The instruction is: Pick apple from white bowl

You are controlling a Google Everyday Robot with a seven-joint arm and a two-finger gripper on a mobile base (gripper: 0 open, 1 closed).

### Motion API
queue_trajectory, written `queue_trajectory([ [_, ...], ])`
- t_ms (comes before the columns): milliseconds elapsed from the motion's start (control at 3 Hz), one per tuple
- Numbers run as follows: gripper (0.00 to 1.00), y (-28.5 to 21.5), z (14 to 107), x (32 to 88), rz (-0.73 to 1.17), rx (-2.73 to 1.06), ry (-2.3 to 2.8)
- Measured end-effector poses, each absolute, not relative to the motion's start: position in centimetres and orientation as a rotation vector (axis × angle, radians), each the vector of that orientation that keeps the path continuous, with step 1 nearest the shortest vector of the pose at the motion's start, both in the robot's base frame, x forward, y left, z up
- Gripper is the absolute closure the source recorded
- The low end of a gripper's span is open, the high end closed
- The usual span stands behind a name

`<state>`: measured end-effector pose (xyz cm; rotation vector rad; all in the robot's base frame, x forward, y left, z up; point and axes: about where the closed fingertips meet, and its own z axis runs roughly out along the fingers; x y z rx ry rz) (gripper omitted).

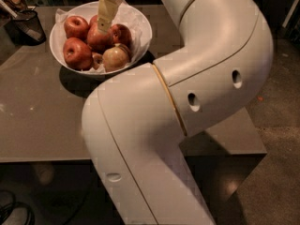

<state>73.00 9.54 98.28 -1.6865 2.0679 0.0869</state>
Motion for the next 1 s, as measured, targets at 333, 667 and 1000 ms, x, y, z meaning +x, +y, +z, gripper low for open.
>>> queue_trajectory([
  [333,0.19,9.6,98.0,72.6,0.093,-1.673,2.086],
  [667,0.2,9.5,97.6,72.0,0.108,-1.666,2.106],
  [1000,0.2,9.1,97.2,71.2,0.135,-1.649,2.139],
])
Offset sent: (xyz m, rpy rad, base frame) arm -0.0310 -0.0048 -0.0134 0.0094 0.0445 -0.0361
